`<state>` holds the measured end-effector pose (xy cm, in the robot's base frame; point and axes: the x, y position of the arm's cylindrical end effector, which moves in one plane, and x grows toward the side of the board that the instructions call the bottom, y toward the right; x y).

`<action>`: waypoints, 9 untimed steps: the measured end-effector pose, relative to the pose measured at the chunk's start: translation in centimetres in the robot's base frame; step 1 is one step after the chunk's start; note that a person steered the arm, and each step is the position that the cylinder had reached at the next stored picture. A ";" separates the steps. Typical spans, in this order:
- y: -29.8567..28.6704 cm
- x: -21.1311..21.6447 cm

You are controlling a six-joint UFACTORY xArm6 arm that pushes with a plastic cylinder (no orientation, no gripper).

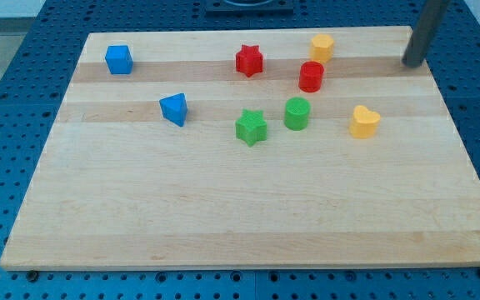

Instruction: Push yellow hexagon towards green blocks

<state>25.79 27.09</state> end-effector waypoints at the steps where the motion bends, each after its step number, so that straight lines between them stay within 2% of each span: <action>1: -7.1 -4.6; 2: -16.9 -4.5; 3: -16.9 -4.1; 5: -19.6 15.0; 6: -19.9 14.6; 7: -20.5 6.6; 8: -20.1 -4.7; 9: -16.6 -4.8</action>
<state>20.96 10.47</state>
